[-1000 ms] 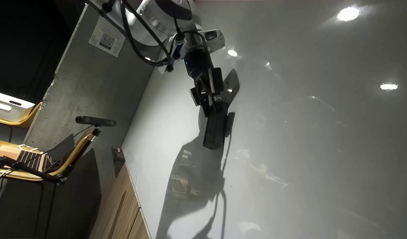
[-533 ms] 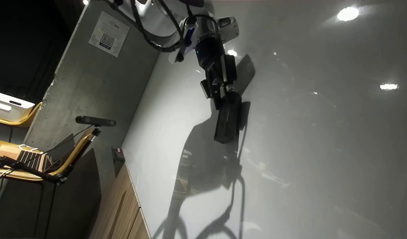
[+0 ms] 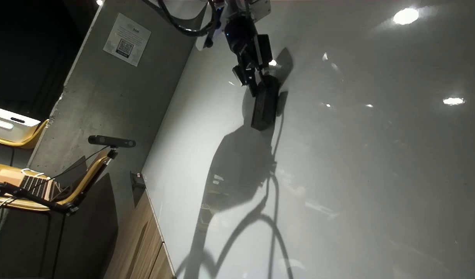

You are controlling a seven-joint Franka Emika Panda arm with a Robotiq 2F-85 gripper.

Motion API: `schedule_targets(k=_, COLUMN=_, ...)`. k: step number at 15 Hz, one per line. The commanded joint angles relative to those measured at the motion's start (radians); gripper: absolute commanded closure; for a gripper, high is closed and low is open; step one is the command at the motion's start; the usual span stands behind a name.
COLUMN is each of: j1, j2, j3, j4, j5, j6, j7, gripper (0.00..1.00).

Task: Use the duster to erase the drawing on the whiteboard

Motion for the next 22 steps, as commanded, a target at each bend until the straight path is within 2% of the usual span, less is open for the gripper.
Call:
schedule_targets(k=1, j1=0.027, j2=0.029, j3=0.019, j4=0.055, j5=0.021, j6=0.034, j7=0.026, gripper=0.71)
schedule_targets(k=8, j1=0.026, j2=0.043, j3=0.014, j4=0.049, j5=0.005, j6=0.065, j7=0.023, gripper=0.71)
schedule_targets(k=16, j1=-0.019, j2=0.137, j3=-0.051, j4=0.115, j5=-0.036, j6=0.107, j7=-0.041, gripper=0.71)
schedule_targets(k=22, j1=-0.028, j2=0.168, j3=-0.081, j4=0.146, j5=-0.034, j6=0.088, j7=-0.087, gripper=0.71)
